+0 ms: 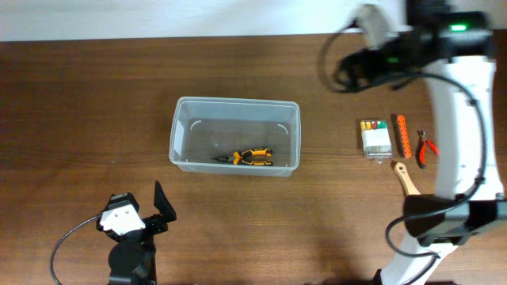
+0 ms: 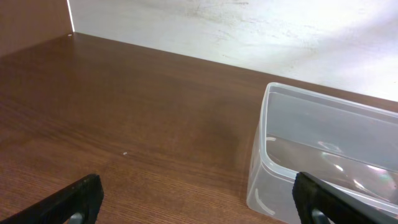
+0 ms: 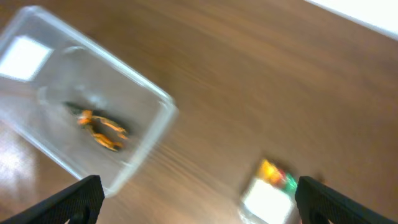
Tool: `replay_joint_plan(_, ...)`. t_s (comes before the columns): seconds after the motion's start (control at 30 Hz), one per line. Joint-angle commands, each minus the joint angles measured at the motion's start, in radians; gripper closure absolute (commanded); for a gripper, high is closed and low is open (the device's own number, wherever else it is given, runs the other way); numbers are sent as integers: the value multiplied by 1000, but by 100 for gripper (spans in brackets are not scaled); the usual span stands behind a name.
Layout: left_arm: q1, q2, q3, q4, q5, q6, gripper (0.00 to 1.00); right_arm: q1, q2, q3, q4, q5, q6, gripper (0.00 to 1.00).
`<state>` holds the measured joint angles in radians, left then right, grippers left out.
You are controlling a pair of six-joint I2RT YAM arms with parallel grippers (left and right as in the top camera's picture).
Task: Pack container
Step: 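Open the right gripper and withdraw it right toward the markers, then lower the right gripper onto the marker pack and grasp it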
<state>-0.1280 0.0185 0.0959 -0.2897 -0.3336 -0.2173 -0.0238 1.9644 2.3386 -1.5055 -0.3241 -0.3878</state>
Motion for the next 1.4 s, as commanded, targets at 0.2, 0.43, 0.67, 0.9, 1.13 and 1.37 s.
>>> replay_joint_plan(0.2,-3,-6,-3,-2,-3,9,1,-219,21,-137,-34,138,34,2)
replay_joint_plan(0.43,-3,-6,-3,-2,-3,9,1,-212,21,-418,122,166,58,1)
replay_joint_plan(0.67,-3,-6,-3,-2,-3,9,1,-198,22,-677,328,217,94,1)
replay_joint_plan(0.9,-3,-6,-3,-2,-3,9,1,-191,22,-861,517,204,94,1)
replay_joint_plan(1.13,-3,-6,-3,-2,-3,9,1,-136,23,-936,617,207,89,1)
replay_joint_plan(1.37,-3,-6,-3,-2,-3,9,1,-78,29,-941,655,366,103,1)
